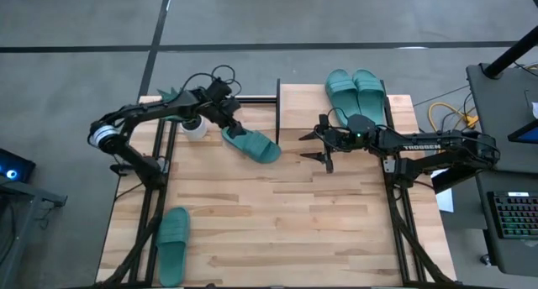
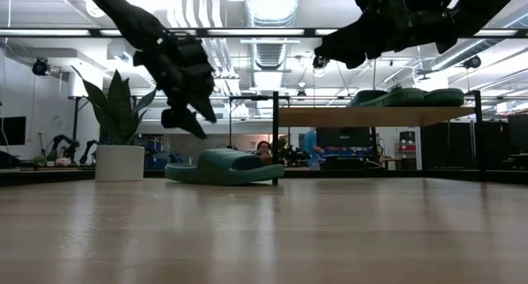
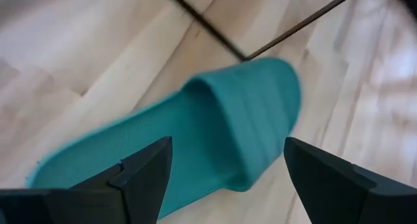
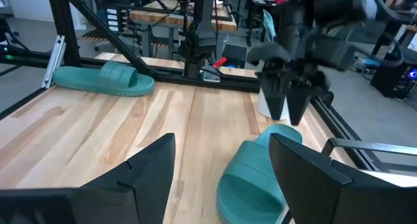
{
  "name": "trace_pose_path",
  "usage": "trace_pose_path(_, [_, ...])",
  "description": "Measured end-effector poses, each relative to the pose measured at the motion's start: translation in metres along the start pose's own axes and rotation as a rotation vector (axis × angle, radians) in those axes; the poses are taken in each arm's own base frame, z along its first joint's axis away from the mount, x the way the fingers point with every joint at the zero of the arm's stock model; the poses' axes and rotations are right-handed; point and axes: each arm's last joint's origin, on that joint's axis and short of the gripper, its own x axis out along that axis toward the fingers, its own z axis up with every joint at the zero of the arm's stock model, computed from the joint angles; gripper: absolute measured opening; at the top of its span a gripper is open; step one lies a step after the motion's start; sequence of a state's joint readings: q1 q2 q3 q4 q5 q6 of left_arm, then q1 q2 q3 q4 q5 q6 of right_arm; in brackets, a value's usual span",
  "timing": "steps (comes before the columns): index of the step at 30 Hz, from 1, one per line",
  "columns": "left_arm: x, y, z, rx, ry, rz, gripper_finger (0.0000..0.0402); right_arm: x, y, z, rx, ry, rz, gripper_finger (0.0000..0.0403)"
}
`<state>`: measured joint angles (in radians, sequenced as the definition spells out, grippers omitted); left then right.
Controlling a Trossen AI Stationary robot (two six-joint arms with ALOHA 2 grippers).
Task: Pick and place slides into the shelf
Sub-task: Put the top green slipper on the shelf
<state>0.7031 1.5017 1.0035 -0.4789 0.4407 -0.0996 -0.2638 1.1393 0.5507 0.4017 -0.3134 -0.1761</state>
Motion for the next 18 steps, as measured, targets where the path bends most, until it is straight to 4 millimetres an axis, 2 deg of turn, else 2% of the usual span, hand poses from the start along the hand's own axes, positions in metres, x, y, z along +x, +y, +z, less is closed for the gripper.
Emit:
trace_pose_path(5, [0.021,0.006,-0.004,-0.023,0.073,-0.021,0.0279,0.0,0.0,0.0,0.0,0.001,0.0,0.0238])
trace_pose_path(10, [0.037,0.004,-0.007,-0.047,0.118,-0.188,0.0279,0.0,0.0,0.0,0.0,0.001,0.0,0.0238])
trace_pose_path(18, [0.054,0.008,-0.008,-0.067,0.152,-0.201,0.0279,0.0,0.0,0.0,0.0,0.0,0.0,0.0238])
